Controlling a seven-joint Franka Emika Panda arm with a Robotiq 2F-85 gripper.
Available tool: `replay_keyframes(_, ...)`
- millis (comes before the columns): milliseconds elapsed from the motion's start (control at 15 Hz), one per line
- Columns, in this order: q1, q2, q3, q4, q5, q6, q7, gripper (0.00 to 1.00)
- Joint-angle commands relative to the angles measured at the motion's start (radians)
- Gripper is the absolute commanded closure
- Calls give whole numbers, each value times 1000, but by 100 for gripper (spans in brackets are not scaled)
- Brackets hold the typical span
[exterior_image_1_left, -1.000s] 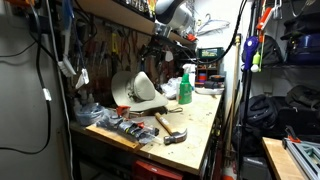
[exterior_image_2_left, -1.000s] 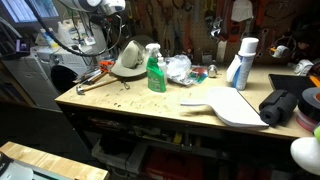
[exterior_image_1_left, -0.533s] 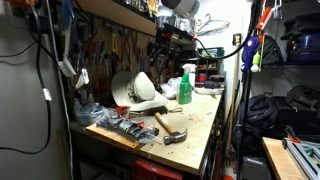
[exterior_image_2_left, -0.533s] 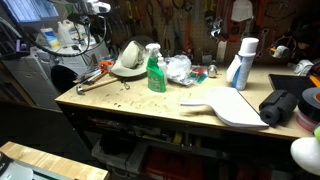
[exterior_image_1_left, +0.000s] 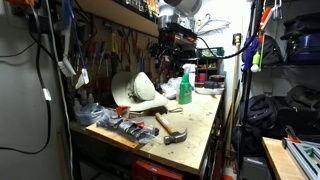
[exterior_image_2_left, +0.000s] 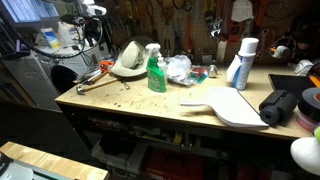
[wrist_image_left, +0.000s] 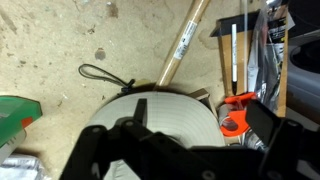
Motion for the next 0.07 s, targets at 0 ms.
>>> replay_keyframes(0, 1, -1, -1, 1, 0, -3, -1, 0)
